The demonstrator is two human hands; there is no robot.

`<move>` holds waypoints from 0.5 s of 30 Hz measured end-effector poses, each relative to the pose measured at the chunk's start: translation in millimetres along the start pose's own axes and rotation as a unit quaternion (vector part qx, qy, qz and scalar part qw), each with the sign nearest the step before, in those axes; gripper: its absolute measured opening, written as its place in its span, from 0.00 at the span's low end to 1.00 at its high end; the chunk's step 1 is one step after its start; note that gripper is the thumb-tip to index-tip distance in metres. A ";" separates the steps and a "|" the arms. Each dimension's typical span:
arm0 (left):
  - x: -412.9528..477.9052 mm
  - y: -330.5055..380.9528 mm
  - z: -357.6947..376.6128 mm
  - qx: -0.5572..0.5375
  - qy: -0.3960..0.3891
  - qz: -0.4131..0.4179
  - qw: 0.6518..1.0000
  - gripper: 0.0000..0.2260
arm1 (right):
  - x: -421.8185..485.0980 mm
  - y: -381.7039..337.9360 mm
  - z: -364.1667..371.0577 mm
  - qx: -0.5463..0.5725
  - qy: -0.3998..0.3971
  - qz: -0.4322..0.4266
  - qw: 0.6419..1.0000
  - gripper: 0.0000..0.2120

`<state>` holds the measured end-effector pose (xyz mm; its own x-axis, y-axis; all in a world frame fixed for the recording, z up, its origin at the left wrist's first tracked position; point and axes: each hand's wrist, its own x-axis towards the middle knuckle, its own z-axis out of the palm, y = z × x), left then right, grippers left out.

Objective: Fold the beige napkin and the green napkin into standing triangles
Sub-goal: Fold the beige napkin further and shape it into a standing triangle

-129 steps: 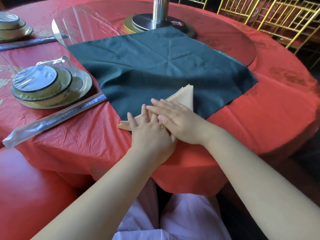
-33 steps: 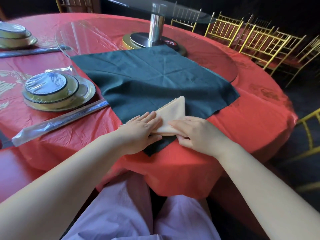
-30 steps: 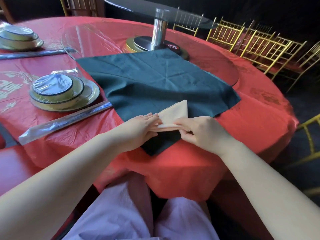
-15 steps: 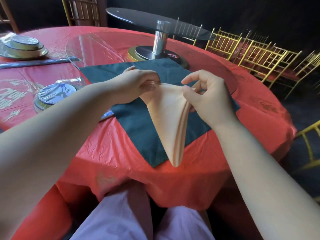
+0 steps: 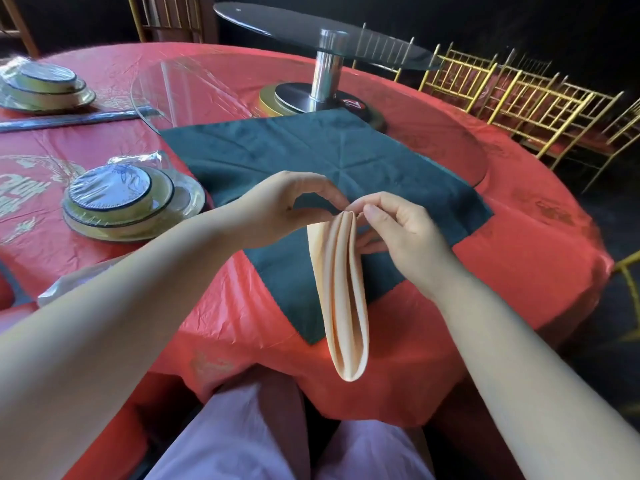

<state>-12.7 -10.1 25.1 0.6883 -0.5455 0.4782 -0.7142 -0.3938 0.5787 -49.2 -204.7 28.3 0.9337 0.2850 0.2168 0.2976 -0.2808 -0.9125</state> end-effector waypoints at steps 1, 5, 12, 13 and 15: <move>-1.4 -1.0 -2.3 -0.002 -0.008 -0.005 1.000 0.08 | 2.4 2.2 -5.4 -0.030 -0.015 -0.017 0.999 0.11; 0.2 -6.3 -4.1 0.012 -0.056 -0.025 0.998 0.08 | 13.9 3.7 -21.2 -0.166 -0.092 -0.048 0.981 0.13; 15.5 -3.3 -2.2 0.057 -0.183 -0.074 0.979 0.11 | 31.0 -7.4 -49.1 -0.195 -0.189 -0.038 0.962 0.07; 18.1 -2.9 -3.0 0.064 -0.195 -0.076 0.976 0.11 | 31.2 -7.0 -51.4 -0.193 -0.199 -0.033 0.960 0.06; 22.1 -1.8 -6.3 0.073 -0.204 -0.068 0.974 0.13 | 29.8 -3.6 -54.3 -0.197 -0.208 -0.028 0.958 0.05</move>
<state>4.6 -16.7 38.8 0.6915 -0.7174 0.0842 -0.6505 -0.5678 0.5044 -11.7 -245.0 56.8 0.7780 0.6275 0.0308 0.4739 -0.5540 -0.6845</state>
